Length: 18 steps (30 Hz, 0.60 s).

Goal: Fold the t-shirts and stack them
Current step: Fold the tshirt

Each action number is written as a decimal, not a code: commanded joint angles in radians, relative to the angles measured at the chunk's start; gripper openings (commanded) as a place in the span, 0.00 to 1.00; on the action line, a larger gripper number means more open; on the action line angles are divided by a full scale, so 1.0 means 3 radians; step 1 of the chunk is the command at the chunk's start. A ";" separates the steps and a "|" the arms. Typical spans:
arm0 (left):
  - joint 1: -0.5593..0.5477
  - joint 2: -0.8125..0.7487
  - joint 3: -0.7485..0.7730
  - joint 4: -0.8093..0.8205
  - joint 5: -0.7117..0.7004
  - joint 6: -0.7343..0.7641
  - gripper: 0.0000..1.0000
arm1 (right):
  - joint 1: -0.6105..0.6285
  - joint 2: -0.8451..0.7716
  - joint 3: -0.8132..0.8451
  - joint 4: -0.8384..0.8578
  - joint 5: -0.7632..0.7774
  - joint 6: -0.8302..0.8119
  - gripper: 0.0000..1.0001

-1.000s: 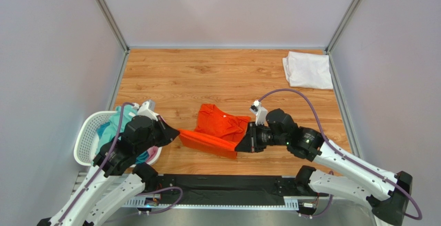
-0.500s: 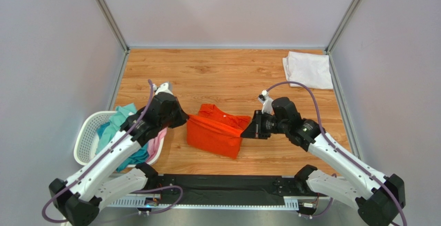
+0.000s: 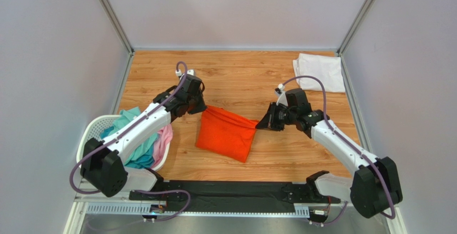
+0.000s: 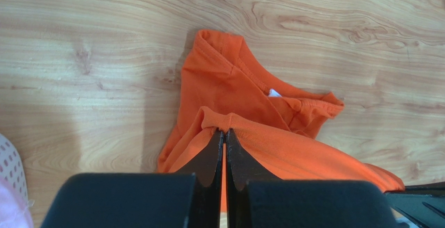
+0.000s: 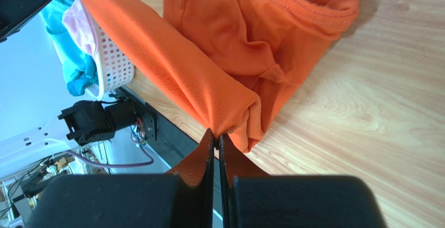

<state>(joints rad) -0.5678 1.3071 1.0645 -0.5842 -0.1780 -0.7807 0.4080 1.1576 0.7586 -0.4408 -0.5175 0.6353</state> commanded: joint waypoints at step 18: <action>0.0441 0.1400 0.0670 0.0209 0.0051 0.0378 0.06 | -0.0358 0.1443 0.0534 0.0298 0.0140 -0.0129 0.05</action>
<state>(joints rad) -0.4679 1.6920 1.2079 -0.5350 -0.1051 -0.7284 0.3183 1.5639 0.8818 -0.3336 -0.5434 0.6060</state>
